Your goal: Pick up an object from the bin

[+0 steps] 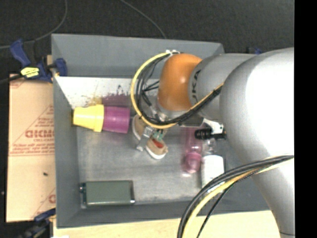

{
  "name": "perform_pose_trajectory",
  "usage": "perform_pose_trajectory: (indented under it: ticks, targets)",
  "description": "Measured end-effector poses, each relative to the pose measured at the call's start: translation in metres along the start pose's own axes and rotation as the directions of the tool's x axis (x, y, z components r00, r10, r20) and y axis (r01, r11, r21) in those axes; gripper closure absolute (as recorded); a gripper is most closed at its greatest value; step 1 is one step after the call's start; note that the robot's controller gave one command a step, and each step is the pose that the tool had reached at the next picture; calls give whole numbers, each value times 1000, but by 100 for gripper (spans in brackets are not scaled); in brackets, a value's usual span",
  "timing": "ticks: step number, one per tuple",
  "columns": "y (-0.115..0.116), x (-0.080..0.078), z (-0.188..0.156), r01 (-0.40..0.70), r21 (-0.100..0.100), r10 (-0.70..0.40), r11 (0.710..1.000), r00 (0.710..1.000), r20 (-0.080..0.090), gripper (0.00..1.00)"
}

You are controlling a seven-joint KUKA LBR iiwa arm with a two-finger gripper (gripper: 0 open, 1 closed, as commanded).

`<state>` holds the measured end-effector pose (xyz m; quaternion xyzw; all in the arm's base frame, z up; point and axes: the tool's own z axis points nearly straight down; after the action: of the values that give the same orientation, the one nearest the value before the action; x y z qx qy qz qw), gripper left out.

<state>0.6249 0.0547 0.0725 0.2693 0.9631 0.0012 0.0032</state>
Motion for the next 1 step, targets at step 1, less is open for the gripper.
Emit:
perform_pose_trajectory:
  ticks: [1]
  targets:
    - [0,0,0,0,0,0,1000,1000,0,100]
